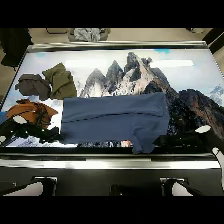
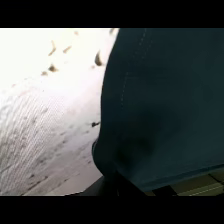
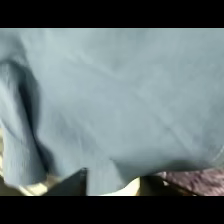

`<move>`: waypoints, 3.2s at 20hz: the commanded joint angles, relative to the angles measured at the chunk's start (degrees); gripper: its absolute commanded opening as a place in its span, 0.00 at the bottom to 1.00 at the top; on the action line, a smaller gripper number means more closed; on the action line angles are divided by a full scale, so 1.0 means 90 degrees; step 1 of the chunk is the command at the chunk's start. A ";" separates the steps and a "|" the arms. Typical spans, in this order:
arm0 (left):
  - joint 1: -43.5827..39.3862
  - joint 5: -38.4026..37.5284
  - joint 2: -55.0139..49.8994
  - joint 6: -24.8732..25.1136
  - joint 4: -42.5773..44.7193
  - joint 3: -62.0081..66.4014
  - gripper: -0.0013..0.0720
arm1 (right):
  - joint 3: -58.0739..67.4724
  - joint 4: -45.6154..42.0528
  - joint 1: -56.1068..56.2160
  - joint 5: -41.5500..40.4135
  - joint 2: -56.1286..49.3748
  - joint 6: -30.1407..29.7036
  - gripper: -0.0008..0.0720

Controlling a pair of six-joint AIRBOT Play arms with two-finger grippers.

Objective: Fold the shirts.

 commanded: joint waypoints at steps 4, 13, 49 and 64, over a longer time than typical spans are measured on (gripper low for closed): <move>0.0002 0.0051 0.0022 0.0257 0.0005 0.0056 0.05 | -0.0051 0.0022 0.0005 -0.0180 -0.0002 -0.0469 0.07; -0.0032 0.0119 0.0464 -0.0063 -0.0192 0.2011 0.05 | 0.3123 -0.0087 0.0653 -0.0236 -0.0219 -0.0085 0.07; -0.1749 -0.0838 -0.1030 -0.0775 -0.0772 0.6370 0.67 | 0.7043 0.0580 -0.0092 0.1287 -0.4996 0.1059 0.99; -0.4019 0.1146 -0.1916 -0.0308 -0.1049 0.5202 0.05 | 0.7050 0.0532 0.1566 0.1200 -0.3325 0.1411 0.07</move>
